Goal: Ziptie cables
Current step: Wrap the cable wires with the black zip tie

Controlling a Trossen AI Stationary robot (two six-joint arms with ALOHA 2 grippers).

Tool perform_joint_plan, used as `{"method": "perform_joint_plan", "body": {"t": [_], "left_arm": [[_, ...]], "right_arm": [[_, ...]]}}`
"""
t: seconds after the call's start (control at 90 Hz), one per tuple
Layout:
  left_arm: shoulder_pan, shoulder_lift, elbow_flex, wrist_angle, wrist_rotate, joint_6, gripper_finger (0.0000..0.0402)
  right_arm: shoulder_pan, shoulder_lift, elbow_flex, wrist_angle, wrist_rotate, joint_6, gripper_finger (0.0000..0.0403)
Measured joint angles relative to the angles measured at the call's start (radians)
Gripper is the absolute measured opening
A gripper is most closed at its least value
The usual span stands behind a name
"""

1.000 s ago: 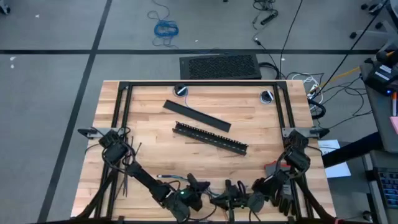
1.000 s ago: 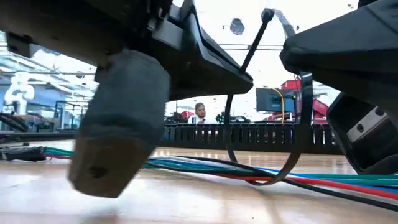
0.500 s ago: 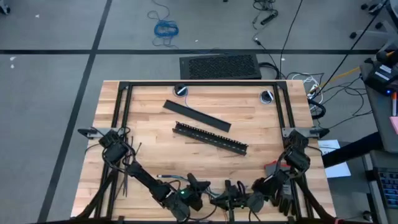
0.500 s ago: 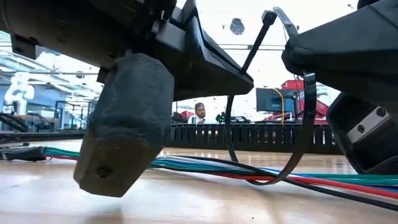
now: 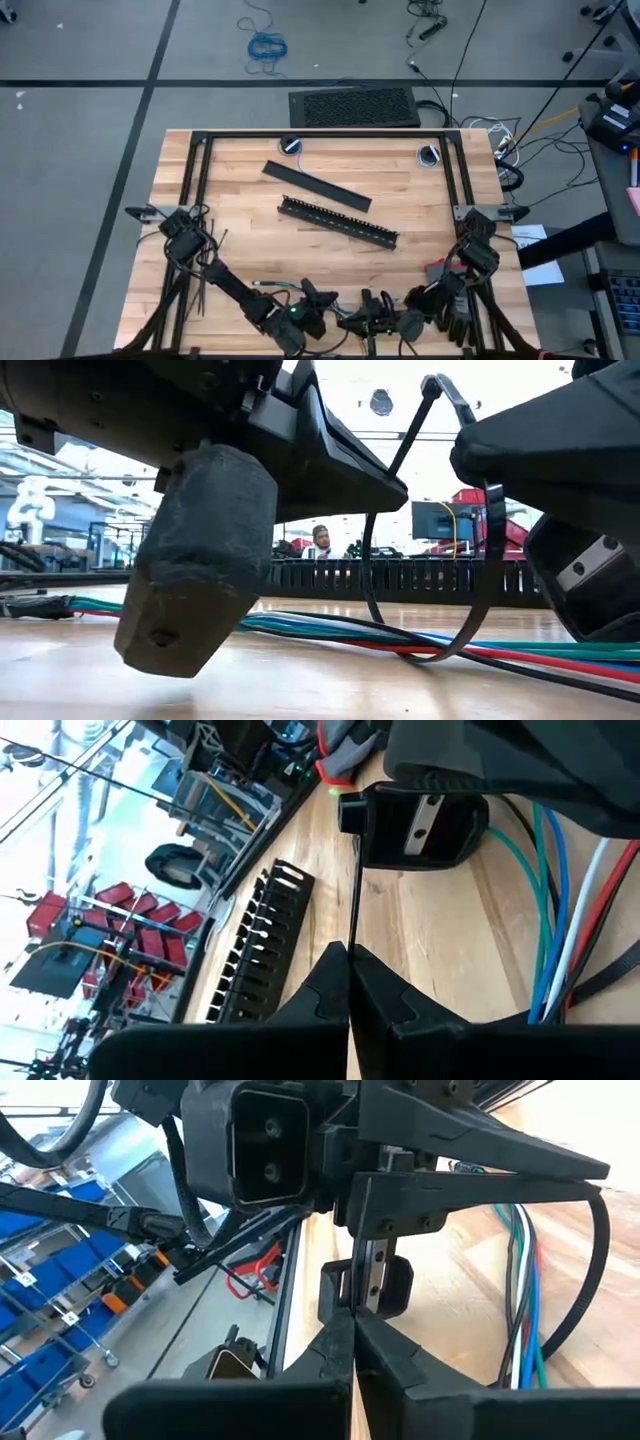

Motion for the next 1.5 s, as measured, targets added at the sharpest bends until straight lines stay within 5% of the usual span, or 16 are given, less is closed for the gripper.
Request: {"method": "perform_joint_plan", "body": {"t": [1.5], "left_arm": [[-0.014,-0.001,0.001,-0.034,-0.017,0.063,0.0000]], "right_arm": [[-0.021,0.005,-0.002,0.129,0.023,-0.031,0.0000]]}}
